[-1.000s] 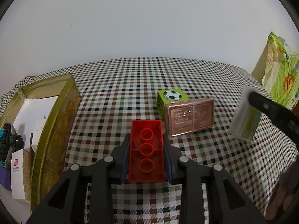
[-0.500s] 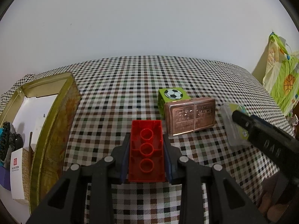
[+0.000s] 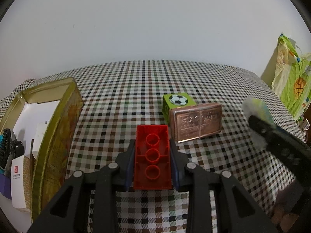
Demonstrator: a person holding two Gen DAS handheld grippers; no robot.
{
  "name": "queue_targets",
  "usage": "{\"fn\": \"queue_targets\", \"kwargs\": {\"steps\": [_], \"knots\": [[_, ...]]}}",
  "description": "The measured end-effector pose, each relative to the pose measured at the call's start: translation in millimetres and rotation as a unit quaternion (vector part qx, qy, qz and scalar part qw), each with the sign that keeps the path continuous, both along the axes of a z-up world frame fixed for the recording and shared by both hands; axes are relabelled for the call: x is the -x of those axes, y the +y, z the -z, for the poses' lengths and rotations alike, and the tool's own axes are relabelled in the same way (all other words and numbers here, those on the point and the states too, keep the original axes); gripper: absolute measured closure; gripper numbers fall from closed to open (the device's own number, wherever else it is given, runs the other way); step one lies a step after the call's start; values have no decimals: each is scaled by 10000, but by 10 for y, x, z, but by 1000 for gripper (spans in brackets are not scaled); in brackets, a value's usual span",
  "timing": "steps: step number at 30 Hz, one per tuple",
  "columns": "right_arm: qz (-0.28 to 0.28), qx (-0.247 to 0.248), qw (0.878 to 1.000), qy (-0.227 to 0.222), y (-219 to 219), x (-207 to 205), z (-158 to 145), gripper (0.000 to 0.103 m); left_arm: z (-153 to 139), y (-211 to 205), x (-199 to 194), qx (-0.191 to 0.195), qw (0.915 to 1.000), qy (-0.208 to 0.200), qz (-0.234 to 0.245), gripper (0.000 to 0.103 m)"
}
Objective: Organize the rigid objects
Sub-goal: 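Carry the red brick and green-labelled floss box toward the tin tray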
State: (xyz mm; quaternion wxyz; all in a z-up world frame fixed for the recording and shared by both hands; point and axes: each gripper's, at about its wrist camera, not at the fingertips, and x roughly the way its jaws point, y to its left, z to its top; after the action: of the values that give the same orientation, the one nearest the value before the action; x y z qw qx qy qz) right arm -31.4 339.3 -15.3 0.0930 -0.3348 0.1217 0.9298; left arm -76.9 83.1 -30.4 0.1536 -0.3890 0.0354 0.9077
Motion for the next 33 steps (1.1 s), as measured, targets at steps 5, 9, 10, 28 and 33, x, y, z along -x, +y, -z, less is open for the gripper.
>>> {"fn": "queue_targets", "kwargs": {"steps": [5, 9, 10, 28, 33], "knots": [[88, -52, 9986, 513, -39, -320, -226, 46, -133, -39, -121, -295, 9990, 288, 176, 73], [15, -221, 9975, 667, -141, -457, -340, 46, -344, -208, -343, -702, 9954, 530, 384, 73], [-6, -219, 9973, 695, -189, -475, -361, 46, -387, -221, -387, -674, 9951, 599, 395, 73], [-1124, -193, 9878, 1060, -1338, -307, -698, 46, -1038, -1470, -459, -345, 9913, 1256, -199, 73], [-1546, -213, 9826, 1009, -1796, -59, -705, 46, -1095, -1902, -247, -179, 9895, 1296, -616, 73]]}}
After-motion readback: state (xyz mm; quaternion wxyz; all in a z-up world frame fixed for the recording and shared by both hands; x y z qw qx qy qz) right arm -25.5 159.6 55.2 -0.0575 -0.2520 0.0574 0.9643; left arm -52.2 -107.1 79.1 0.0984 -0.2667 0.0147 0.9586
